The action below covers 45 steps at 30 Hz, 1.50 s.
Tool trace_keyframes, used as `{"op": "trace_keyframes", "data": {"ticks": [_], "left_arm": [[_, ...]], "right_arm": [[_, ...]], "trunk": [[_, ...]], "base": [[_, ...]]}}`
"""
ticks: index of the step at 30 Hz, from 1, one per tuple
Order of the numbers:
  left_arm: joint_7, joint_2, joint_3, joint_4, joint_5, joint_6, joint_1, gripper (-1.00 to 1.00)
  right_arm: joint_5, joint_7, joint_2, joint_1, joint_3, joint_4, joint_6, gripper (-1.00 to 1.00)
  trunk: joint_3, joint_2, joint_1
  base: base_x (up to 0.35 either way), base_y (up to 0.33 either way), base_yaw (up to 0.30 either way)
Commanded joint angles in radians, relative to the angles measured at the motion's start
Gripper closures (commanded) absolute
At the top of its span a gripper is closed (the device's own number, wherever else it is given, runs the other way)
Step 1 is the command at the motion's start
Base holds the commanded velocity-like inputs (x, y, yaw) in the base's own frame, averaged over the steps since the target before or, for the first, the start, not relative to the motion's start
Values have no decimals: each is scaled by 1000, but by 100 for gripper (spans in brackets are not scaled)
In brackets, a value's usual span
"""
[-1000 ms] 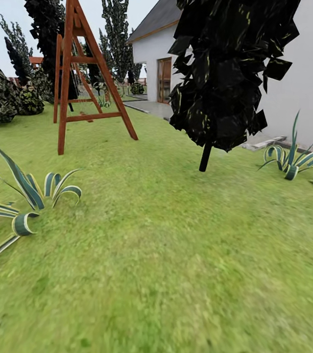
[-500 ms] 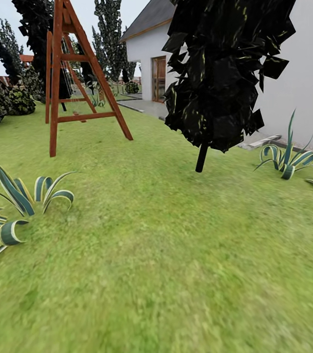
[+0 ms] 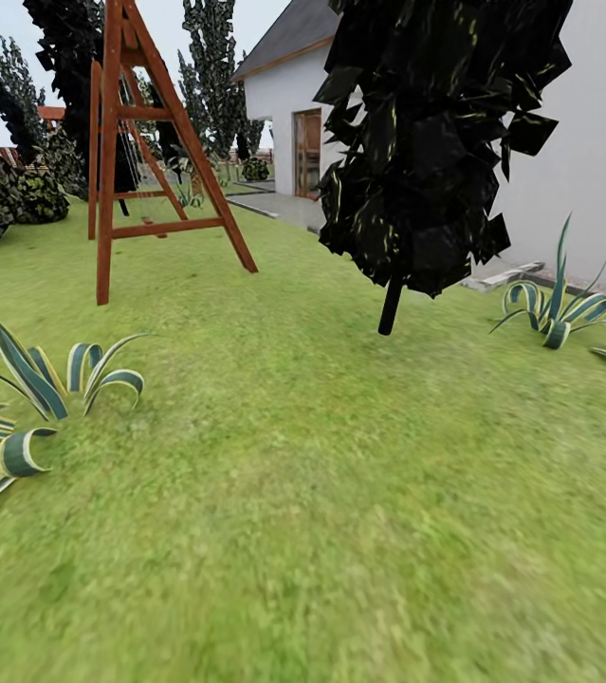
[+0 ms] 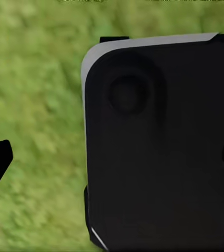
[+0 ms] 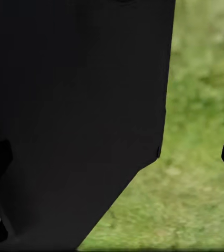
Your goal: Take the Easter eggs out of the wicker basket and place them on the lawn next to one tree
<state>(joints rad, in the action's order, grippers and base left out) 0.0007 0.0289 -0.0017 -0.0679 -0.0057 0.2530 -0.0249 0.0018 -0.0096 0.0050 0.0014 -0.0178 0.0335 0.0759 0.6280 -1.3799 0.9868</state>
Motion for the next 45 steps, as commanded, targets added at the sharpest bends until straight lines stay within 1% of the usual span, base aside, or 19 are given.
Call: {"op": "trace_keyframes", "data": {"ticks": [1,11,36,45], "left_arm": [[1,0,-1,0,-1,3,-1,-100],[7,-5,-2,1,0,8,-1,-100],[10,-4,0,2,1,16,0,-100],[7,-3,-1,2,-3,4,-1,-100]], "right_arm": [[1,-1,0,0,-2,0,2,-100],[2,-1,0,0,-3,4,2,-100],[3,-1,0,0,-4,0,2,-100],[3,-1,0,0,-4,0,2,-100]], "trunk": [[-3,7,-4],[-34,77,-42],[-112,252,-138],[-140,315,-173]], "base": [[0,0,0],[0,0,0],[0,0,0],[0,0,0]]}}
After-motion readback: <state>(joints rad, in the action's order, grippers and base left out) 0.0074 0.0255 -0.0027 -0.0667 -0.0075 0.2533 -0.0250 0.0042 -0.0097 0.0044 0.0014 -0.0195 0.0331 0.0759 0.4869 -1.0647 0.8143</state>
